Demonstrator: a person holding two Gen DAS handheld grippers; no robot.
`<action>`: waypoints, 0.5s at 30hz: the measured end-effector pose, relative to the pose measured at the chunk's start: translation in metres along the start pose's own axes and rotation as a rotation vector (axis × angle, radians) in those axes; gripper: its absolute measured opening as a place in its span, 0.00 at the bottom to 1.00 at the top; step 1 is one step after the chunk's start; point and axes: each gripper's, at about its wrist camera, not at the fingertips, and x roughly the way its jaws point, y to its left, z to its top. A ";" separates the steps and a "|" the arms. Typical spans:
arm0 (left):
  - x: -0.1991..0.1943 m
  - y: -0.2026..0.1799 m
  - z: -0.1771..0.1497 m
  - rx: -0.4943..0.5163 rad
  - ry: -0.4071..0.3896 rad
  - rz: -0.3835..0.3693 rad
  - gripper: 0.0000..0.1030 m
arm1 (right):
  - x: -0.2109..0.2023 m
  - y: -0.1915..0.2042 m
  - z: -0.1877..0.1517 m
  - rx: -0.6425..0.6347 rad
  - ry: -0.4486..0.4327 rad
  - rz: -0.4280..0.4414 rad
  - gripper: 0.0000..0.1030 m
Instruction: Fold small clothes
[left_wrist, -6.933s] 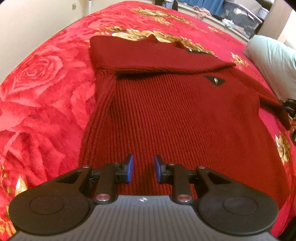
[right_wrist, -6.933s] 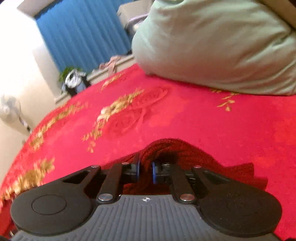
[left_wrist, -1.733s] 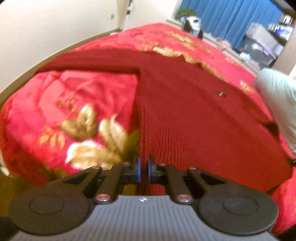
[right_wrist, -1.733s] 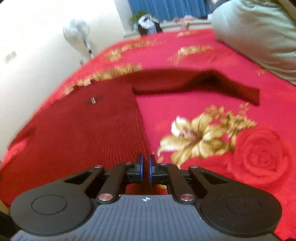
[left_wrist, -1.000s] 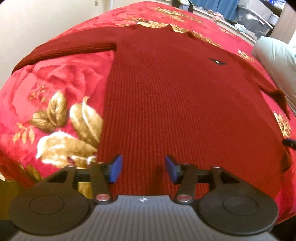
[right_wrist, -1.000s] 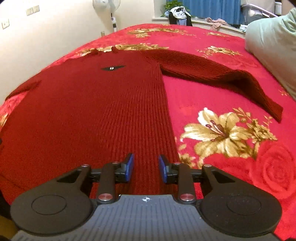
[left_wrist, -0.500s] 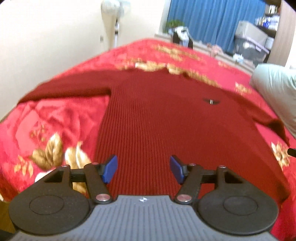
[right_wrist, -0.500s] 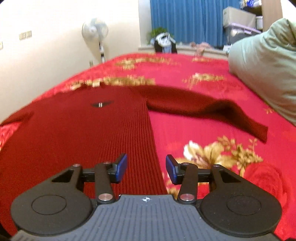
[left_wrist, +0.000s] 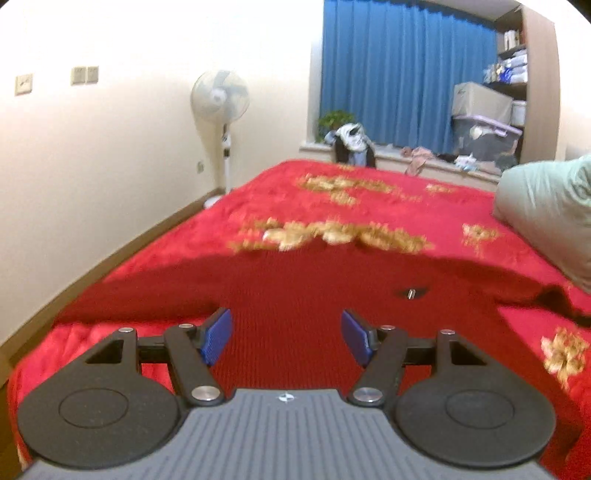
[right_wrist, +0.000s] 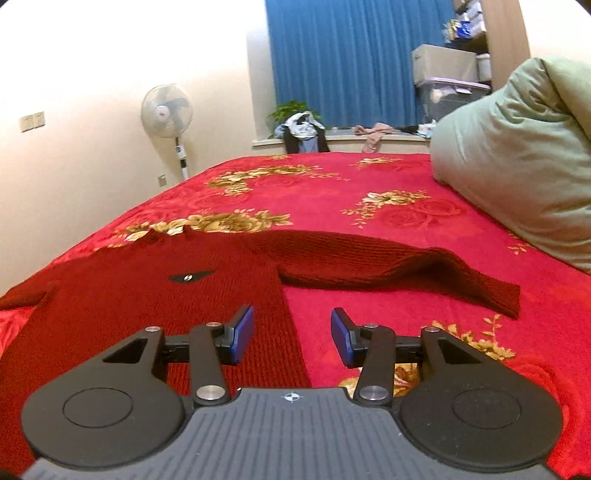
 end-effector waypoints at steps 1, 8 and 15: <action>0.004 -0.001 0.010 0.001 -0.012 0.001 0.70 | 0.001 0.000 0.001 0.008 0.006 -0.008 0.47; 0.053 -0.013 0.054 0.061 -0.038 0.012 0.79 | 0.016 0.002 0.003 0.041 0.044 -0.033 0.47; 0.114 -0.022 0.033 0.066 0.017 0.008 0.80 | 0.027 0.015 0.000 0.014 0.062 -0.046 0.47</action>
